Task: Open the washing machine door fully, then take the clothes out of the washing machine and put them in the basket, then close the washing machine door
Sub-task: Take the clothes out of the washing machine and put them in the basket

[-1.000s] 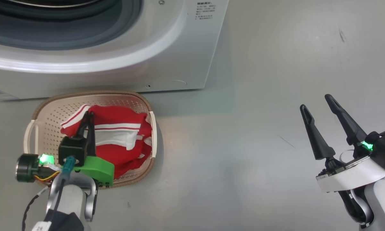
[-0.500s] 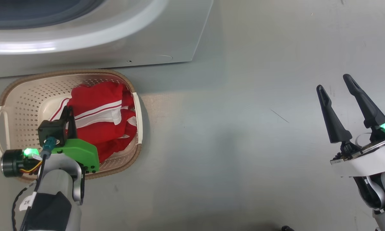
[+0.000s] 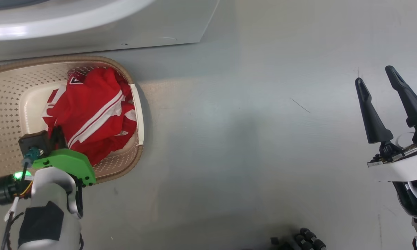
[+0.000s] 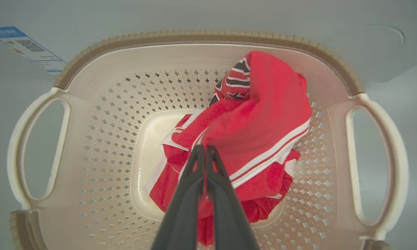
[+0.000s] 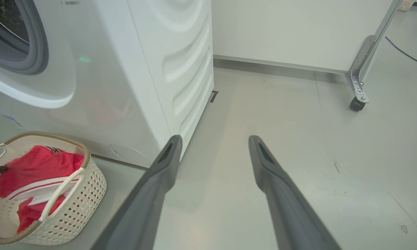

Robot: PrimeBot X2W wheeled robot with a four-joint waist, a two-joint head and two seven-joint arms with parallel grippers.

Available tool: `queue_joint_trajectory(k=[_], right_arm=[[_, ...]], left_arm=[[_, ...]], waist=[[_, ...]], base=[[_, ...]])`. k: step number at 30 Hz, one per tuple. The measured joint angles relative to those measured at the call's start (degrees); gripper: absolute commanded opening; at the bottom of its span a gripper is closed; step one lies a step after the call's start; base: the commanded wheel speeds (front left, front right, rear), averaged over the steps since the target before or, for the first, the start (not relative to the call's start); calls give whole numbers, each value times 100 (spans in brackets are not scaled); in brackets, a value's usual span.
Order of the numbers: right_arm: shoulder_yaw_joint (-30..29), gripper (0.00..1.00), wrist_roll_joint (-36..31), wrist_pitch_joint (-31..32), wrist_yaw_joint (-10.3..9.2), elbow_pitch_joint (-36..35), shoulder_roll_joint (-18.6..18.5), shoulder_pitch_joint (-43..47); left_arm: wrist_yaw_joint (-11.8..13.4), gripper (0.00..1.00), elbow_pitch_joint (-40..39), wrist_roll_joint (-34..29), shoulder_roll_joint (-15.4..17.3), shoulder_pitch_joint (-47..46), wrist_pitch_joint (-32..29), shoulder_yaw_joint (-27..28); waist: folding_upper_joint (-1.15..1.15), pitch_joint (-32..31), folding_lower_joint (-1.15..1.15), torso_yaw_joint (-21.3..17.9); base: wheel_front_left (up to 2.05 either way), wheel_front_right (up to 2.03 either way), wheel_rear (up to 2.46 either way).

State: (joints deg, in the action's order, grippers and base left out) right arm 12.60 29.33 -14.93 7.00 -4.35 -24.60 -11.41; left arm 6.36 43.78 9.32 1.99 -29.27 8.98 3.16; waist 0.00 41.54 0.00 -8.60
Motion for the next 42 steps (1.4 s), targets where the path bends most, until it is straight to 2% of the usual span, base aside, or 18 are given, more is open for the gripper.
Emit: queue_joint_trajectory(k=[8,14,20,22,24,33,42], right_arm=[[-81,100,1,0,0,4,-37,-45],[-49,100,1,0,0,5,-42,-73],[-3,100,1,0,0,7,-43,-110],[-1,100,0,0,0,8,-43,-112],[-1,100,0,0,0,10,-43,-114],[65,100,0,0,0,91,32,-162],[98,100,-7,0,0,201,162,-205]], left_arm=[[43,0,595,720,-41,-137,82,835],[43,0,953,1033,-46,-299,191,793],[43,1,1174,1070,-47,-533,305,671],[43,41,1237,1034,-47,-584,372,616],[43,100,1300,920,-51,-615,421,602],[43,100,1634,922,-53,-680,479,593],[42,100,1592,883,-57,-733,530,281]], waist=[[0,118,0,6],[0,133,0,31],[0,117,0,40],[0,106,0,40],[0,94,0,39],[0,-49,0,28],[0,-412,0,42]], base=[[0,0,0],[0,0,0],[0,0,0],[0,0,0],[0,0,0],[0,0,0],[0,0,0]])
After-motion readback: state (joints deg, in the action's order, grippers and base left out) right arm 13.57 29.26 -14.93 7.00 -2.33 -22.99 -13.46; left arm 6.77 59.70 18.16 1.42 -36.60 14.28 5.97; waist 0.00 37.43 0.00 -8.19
